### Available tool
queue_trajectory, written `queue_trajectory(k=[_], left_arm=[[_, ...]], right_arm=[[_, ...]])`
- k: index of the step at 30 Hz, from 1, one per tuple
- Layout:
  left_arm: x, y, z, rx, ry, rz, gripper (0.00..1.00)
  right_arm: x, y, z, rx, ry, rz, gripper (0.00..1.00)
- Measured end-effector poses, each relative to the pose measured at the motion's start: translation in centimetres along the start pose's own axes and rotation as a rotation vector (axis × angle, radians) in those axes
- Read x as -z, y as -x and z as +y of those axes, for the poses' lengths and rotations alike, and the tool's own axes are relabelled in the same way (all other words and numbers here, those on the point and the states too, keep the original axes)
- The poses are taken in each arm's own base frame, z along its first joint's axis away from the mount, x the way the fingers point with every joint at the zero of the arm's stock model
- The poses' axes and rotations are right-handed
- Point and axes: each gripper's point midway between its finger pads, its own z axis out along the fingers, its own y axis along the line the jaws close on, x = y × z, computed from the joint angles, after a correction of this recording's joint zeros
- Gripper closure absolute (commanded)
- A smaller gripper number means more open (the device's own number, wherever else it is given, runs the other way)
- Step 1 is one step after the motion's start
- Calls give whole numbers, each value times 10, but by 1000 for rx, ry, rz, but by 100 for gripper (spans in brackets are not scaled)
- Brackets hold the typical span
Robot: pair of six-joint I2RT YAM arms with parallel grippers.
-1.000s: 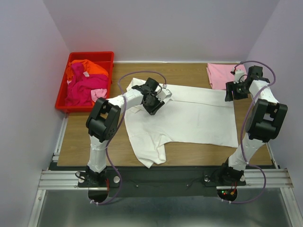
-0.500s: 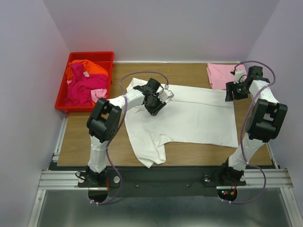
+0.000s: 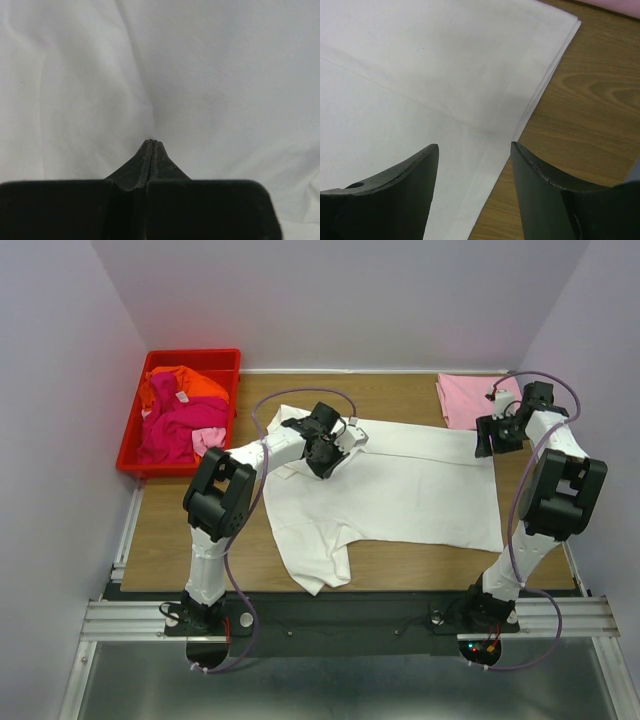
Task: Fold and stack the t-shirts
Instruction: Fold the tshirt
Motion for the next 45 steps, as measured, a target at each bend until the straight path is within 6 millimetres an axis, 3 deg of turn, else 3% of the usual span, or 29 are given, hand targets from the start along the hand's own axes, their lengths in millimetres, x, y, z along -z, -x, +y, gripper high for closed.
queue_trajectory(k=[15,28,29,30,31,33,36,41,45], left_arm=[[-2,5,-37,10,-124,-8,100],[-1,8,-55,21,-207,-22,96],[0,8,-57,25,-217,-25,93],[0,9,-58,27,-222,-26,81],[0,9,-59,32,-229,-28,75],[0,10,-61,41,-238,-30,67],[1,11,-64,52,-253,-35,63],[13,17,-54,101,-256,-72,63],[36,18,-7,188,-192,-137,66]], right_arm=[[0,0,0,7,0,1,35],[0,0,-1,18,1,1,35],[0,0,-1,19,1,1,35],[0,0,-1,19,1,1,35],[0,0,-1,19,1,1,34],[0,-1,-1,21,1,2,34],[0,-1,-1,25,2,3,34],[-2,-15,5,38,20,35,37],[3,-36,17,59,58,87,43]])
